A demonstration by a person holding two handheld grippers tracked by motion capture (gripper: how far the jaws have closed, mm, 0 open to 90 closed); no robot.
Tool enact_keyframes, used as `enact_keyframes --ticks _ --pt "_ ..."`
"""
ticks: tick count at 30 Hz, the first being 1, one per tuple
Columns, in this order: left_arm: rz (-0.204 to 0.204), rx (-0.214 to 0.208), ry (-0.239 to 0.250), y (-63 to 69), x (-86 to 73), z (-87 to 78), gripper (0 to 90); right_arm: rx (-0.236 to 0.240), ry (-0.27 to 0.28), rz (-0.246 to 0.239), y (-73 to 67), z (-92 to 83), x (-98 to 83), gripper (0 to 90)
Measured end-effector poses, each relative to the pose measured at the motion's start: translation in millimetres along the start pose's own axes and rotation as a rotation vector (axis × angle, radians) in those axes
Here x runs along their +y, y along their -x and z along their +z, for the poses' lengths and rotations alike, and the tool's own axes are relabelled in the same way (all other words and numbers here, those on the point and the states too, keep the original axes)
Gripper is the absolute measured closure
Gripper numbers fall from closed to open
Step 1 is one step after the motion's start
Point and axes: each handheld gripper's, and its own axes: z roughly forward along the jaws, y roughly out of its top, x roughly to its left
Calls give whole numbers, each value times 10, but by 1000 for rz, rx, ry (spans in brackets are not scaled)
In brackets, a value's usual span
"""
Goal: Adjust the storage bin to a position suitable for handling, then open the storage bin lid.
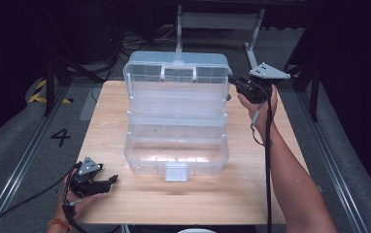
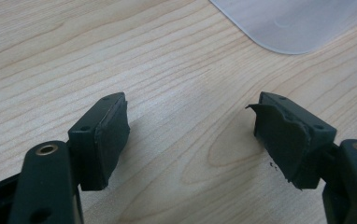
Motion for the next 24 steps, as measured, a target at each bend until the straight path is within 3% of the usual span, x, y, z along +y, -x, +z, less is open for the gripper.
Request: enact_keyframes --ticks 24 --pt "-1 0 3 2 -1 3 264 3 -17 8 84 117 21 823"
